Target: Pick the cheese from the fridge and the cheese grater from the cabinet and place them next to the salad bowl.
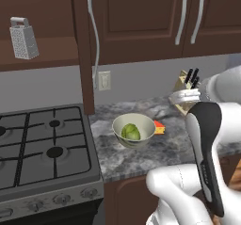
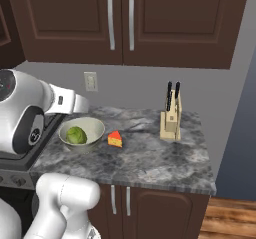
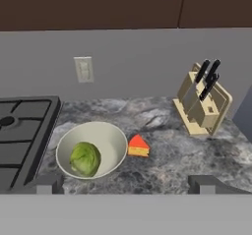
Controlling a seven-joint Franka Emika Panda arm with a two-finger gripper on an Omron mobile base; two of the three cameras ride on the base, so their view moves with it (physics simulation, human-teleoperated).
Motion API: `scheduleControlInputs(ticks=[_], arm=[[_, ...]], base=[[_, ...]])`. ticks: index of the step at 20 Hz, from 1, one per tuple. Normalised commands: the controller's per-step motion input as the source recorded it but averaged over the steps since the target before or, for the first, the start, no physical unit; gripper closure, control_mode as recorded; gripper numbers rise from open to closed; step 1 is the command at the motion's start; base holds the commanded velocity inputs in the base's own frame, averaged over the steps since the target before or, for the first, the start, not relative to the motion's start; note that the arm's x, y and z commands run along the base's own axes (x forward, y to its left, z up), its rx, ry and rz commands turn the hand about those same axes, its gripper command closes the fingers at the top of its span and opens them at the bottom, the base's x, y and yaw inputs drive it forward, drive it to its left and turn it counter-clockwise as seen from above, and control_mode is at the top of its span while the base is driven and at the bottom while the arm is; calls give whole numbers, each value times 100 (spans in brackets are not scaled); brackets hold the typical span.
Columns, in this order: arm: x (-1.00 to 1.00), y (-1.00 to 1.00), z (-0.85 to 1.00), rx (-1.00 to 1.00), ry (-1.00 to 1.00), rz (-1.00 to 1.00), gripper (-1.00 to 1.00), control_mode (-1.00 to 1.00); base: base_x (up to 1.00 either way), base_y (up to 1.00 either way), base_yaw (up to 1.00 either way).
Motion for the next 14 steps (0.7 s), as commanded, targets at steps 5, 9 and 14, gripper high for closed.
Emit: scheduleControlInputs(ticks=[5, 9, 14], arm=[[-69, 4, 50, 0, 0, 1, -100, -100], [-73, 0, 2, 0, -4, 0, -100, -100], [-4, 0, 0, 0, 0, 0, -100, -100]], base=[[0, 0, 0], [0, 0, 0], [0, 0, 0]])
